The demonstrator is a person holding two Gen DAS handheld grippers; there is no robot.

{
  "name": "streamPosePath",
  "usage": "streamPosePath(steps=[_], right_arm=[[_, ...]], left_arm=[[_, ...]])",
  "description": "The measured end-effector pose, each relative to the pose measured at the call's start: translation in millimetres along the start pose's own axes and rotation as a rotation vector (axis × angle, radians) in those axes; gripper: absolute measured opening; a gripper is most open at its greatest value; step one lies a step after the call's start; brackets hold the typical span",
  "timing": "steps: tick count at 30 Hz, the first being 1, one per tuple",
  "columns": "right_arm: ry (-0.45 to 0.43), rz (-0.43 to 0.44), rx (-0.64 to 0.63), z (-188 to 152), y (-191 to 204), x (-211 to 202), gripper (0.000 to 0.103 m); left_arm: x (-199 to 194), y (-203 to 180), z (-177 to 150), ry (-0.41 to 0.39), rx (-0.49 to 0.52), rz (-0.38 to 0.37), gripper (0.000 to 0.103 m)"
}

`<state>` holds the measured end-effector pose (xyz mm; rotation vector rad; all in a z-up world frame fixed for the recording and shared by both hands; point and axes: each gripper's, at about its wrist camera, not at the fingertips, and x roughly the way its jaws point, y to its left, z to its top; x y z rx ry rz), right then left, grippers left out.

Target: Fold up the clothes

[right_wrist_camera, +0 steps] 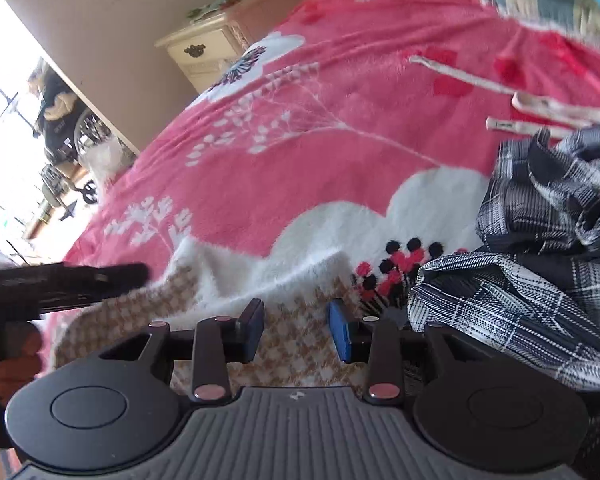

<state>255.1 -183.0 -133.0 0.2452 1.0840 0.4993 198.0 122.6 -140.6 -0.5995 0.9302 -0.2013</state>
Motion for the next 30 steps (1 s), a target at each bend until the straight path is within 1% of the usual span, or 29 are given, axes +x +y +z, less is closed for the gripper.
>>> streamPosePath(steps=[1,3,4,5,6,8,9,12,14,18,19,20,21,22,23,26,27,29,30], right_arm=[[0.006,0.010,0.011,2,-2,0,0.037],[0.010,0.018,0.024,4,-6,0,0.033],[0.010,0.020,0.028,4,-7,0,0.032],[0.011,0.016,0.032,3,-8,1,0.030],[0.012,0.002,0.035,2,-8,4,0.023],[0.014,-0.034,0.041,-2,-9,10,0.015],[0.008,-0.052,0.042,-4,-8,12,0.010],[-0.029,-0.069,0.043,-10,-8,13,0.002],[-0.050,-0.074,0.042,-12,-7,11,0.001],[-0.105,-0.080,-0.011,-14,1,3,0.000],[-0.124,-0.075,-0.014,-15,2,-1,0.000],[-0.148,-0.065,-0.013,-15,4,-6,0.000],[-0.172,-0.054,-0.012,-15,5,-11,0.000],[-0.198,-0.043,-0.014,-16,7,-18,0.000],[-0.225,-0.032,-0.019,-17,10,-26,0.000],[-0.305,0.012,-0.065,-25,21,-54,0.000],[-0.317,0.022,-0.072,-28,23,-60,0.000],[-0.312,0.074,-0.063,-34,24,-70,0.000],[-0.295,0.102,-0.063,-38,25,-73,0.000]], left_arm=[[10,2,6,0.037,0.003,0.018,0.044],[22,-5,12,0.086,0.051,0.035,0.044],[28,-9,14,0.108,0.070,0.040,0.044],[33,-11,15,0.114,0.081,0.062,0.044],[37,-14,17,0.119,0.092,0.083,0.044],[47,-16,19,0.129,0.095,0.126,0.044],[51,-16,18,0.128,0.087,0.145,0.044],[56,-17,14,0.104,0.085,0.191,0.040],[57,-19,14,0.085,0.088,0.212,0.035],[56,-23,15,0.060,0.101,0.240,0.033],[55,-25,15,0.050,0.107,0.244,0.031],[54,-26,14,0.040,0.113,0.248,0.024],[53,-28,14,0.030,0.118,0.252,0.020],[52,-29,13,0.020,0.124,0.257,0.011],[51,-31,13,0.009,0.129,0.260,0.009],[28,-38,14,-0.067,0.119,0.195,0.007],[18,-41,14,-0.085,0.111,0.145,0.007],[-6,-50,10,-0.115,0.155,0.046,0.007],[-15,-54,7,-0.118,0.181,0.010,0.007]])
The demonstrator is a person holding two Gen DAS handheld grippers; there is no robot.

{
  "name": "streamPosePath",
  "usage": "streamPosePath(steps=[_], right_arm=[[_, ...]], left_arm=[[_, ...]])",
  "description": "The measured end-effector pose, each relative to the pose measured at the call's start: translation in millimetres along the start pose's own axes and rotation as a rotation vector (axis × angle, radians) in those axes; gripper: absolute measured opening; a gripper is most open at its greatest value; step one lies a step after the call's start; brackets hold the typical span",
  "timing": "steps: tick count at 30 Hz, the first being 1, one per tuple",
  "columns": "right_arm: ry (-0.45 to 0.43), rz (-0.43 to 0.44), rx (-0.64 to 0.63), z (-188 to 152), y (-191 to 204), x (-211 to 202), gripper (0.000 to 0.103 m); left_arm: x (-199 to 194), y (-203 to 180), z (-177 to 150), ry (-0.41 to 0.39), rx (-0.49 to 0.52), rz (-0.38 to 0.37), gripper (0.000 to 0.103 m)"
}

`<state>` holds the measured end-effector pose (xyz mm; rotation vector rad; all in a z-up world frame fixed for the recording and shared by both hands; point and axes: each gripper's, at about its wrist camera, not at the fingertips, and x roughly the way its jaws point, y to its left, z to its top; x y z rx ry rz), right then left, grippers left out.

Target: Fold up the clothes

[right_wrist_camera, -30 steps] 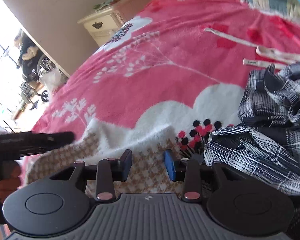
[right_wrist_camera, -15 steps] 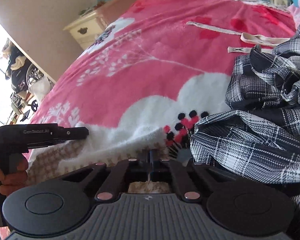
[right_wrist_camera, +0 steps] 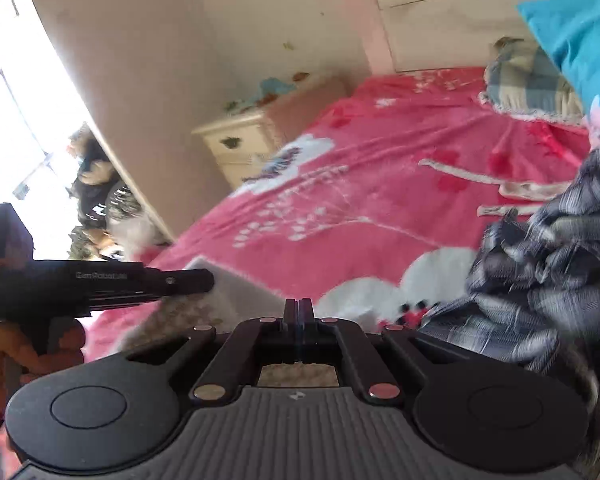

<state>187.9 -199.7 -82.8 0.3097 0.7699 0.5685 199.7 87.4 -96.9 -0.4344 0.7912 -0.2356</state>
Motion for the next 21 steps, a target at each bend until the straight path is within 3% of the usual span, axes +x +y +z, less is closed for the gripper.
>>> streamPosePath(steps=[4,7,9,13,17,21], right_arm=[[0.111,0.048,-0.085,-14,22,4,0.000],[0.197,-0.004,-0.121,-26,36,39,0.000],[0.208,-0.023,-0.076,-34,36,61,0.000],[0.132,-0.035,0.066,-49,26,62,0.000],[0.016,0.015,0.124,-60,17,-1,0.003],[-0.067,-0.040,0.106,-22,13,-35,0.005]], left_arm=[[-15,-7,-1,-0.005,0.034,-0.040,0.007],[-22,-12,0,-0.019,0.067,-0.067,0.007],[-30,-16,-3,-0.034,0.089,-0.085,0.007],[-44,-28,-21,-0.009,0.197,-0.138,0.007],[-56,-34,-46,-0.004,0.312,-0.176,0.007],[-69,-43,-67,-0.009,0.488,-0.192,0.007]])
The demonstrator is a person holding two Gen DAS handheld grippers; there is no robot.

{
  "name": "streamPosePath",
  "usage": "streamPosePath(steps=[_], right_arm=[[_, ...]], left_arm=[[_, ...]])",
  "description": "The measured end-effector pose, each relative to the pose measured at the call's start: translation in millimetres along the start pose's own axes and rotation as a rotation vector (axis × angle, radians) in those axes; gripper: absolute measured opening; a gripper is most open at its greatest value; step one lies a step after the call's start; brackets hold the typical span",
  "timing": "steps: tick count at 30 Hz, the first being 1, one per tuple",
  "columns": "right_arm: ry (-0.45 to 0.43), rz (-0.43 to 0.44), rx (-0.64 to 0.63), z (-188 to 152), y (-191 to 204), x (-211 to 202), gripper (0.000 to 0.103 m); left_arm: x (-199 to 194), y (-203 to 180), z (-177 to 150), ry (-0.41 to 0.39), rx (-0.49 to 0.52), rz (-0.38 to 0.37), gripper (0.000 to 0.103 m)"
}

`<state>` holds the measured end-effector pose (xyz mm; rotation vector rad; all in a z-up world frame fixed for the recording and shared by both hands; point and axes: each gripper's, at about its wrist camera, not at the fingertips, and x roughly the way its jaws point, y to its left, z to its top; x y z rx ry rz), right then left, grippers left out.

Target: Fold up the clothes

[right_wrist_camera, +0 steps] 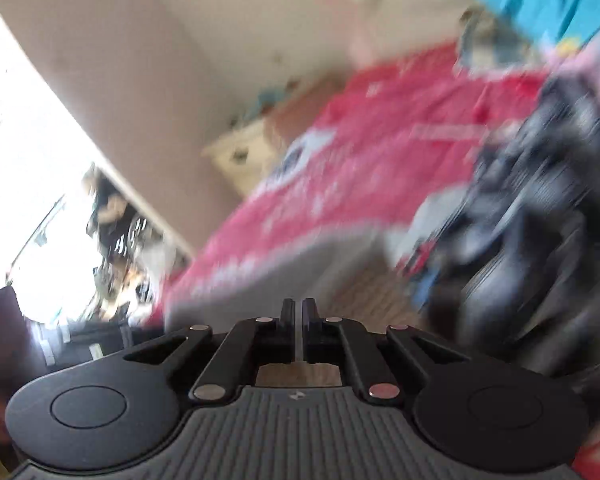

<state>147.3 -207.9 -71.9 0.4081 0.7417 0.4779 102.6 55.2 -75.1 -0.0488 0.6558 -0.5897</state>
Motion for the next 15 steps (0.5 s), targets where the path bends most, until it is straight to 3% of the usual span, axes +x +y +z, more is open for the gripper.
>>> streamPosePath(steps=[2,4,7,12,15], right_arm=[[-0.026,-0.038,-0.024,28,3,-4,0.012],[-0.002,-0.057,-0.064,55,8,4,0.038],[0.177,-0.050,-0.115,84,19,62,0.038],[0.468,-0.237,-0.214,68,15,127,0.036],[0.486,-0.218,-0.187,50,4,104,0.033]], left_arm=[[-2,-11,-7,0.024,0.114,-0.001,0.007],[-5,-19,-13,0.048,0.205,-0.003,0.007],[-10,-28,-21,0.085,0.323,-0.008,0.007],[-13,-33,-27,0.129,0.414,-0.005,0.007],[-16,-34,-31,0.142,0.466,-0.002,0.007]])
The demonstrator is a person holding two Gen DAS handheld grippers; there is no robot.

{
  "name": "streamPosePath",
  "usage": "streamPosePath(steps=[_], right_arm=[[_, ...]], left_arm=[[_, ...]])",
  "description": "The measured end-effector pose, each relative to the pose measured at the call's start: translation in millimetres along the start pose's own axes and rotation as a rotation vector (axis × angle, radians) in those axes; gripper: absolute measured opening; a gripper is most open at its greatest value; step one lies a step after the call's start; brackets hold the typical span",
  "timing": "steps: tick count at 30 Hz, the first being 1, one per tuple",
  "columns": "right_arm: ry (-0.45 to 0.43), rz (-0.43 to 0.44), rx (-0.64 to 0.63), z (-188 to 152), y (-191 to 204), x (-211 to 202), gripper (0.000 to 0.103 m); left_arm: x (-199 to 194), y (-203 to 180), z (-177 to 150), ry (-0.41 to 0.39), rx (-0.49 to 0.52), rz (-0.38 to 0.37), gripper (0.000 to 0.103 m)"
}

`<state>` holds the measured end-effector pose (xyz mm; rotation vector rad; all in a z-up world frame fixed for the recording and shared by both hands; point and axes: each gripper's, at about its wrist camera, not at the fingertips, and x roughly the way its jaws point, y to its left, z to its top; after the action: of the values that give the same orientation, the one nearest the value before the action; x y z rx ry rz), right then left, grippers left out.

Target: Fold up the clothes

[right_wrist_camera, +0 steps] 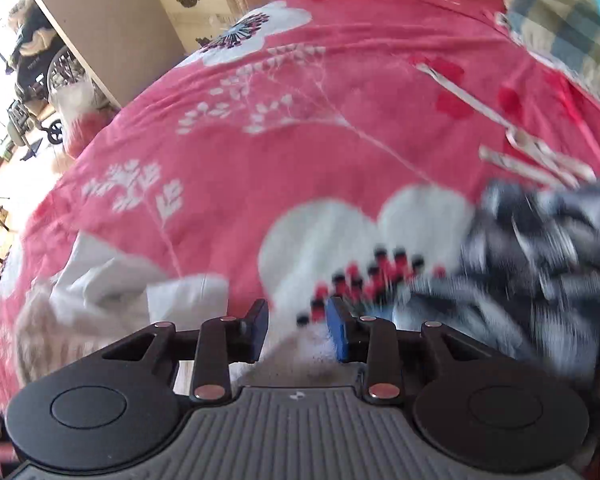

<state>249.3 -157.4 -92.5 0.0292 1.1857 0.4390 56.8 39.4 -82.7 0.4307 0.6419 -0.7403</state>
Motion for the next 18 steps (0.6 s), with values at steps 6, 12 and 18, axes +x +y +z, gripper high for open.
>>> streamPosePath(steps=[6,12,18], right_arm=[[-0.061,0.120,0.102,-74,-15,-46,0.027],[-0.164,0.153,0.053,-124,15,-39,0.026],[-0.174,0.138,0.041,-143,28,-14,0.026]], left_arm=[[-8,-6,-19,0.023,0.095,0.004,0.007],[-15,-14,-38,0.054,0.224,0.026,0.007],[-17,-9,-41,0.077,0.208,0.048,0.007]])
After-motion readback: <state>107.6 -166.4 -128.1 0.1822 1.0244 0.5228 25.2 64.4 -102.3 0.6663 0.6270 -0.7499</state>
